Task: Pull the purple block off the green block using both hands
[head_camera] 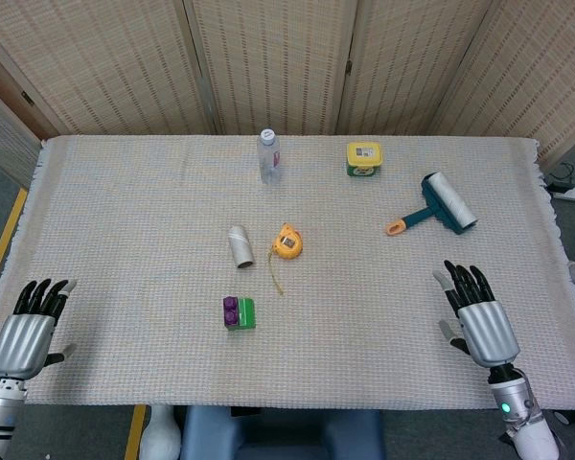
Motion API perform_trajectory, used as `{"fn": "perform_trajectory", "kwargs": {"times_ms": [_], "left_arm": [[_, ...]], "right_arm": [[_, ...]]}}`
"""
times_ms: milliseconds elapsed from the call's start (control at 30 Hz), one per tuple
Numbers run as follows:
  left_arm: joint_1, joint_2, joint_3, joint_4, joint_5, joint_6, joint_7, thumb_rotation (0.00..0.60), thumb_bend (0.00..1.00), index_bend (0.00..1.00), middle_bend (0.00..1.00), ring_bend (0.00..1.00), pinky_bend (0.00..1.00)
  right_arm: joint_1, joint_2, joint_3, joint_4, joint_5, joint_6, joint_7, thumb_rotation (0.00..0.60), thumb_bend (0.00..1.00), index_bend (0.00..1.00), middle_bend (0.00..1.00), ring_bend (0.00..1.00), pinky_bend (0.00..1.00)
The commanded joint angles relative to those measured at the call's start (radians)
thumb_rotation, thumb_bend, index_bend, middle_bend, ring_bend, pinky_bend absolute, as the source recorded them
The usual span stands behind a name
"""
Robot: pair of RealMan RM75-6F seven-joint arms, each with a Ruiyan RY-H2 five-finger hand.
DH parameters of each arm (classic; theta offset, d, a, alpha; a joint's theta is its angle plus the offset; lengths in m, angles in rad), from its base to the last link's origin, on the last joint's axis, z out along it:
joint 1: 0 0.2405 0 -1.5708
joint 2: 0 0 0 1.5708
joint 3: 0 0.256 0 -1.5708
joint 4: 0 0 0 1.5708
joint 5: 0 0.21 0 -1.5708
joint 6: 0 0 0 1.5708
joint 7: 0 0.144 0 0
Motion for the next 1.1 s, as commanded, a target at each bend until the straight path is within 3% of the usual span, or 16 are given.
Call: {"fn": "perform_trajectory", "kwargs": {"times_ms": [33, 333, 433, 500, 667, 733, 833, 1100], "left_arm": [[-0.002, -0.002, 0.003, -0.001, 0.002, -0.004, 0.002, 0.6, 0.19, 0.07, 0.13, 0.06, 0.03], [-0.018, 0.0, 0.022, 0.004, 0.049, -0.015, -0.061, 0.6, 0.19, 0.07, 0.13, 0.06, 0.07], [-0.028, -0.011, 0.027, 0.026, 0.101, 0.01, -0.127, 0.6, 0.19, 0.07, 0.13, 0.08, 0.14], [-0.035, -0.029, 0.023, 0.054, 0.139, 0.041, -0.152, 0.6, 0.19, 0.08, 0.16, 0.16, 0.24], [-0.045, -0.067, -0.004, 0.066, 0.146, 0.082, -0.213, 0.6, 0.19, 0.15, 0.49, 0.43, 0.6], [-0.047, -0.066, -0.015, 0.013, 0.111, 0.066, -0.232, 0.6, 0.19, 0.16, 0.68, 0.58, 0.75], [-0.059, -0.04, -0.016, -0.095, 0.058, 0.002, -0.226, 0.6, 0.19, 0.16, 0.85, 0.73, 0.88], [-0.108, -0.066, -0.02, -0.258, -0.094, -0.155, -0.1, 0.6, 0.19, 0.16, 0.96, 0.83, 0.95]], "right_arm": [[-0.005, 0.005, -0.002, -0.003, -0.004, 0.012, 0.005, 0.6, 0.38, 0.0, 0.0, 0.0, 0.0], [-0.013, 0.0, -0.01, -0.005, -0.005, 0.019, -0.011, 0.6, 0.38, 0.0, 0.0, 0.0, 0.0], [-0.006, -0.006, -0.007, 0.0, 0.013, -0.004, -0.015, 0.6, 0.38, 0.0, 0.0, 0.0, 0.0], [0.0, -0.012, -0.002, 0.007, 0.027, -0.02, -0.018, 0.6, 0.38, 0.0, 0.0, 0.0, 0.0], [0.014, -0.02, 0.008, 0.014, 0.04, -0.038, -0.018, 0.6, 0.38, 0.0, 0.0, 0.0, 0.0], [0.016, -0.02, 0.007, 0.013, 0.036, -0.037, -0.012, 0.6, 0.38, 0.0, 0.0, 0.0, 0.0], [0.018, -0.013, 0.002, 0.006, 0.029, -0.036, 0.001, 0.6, 0.38, 0.0, 0.0, 0.0, 0.0], [-0.003, 0.056, -0.05, -0.064, -0.077, 0.035, 0.087, 0.6, 0.38, 0.0, 0.0, 0.0, 0.0]]}}
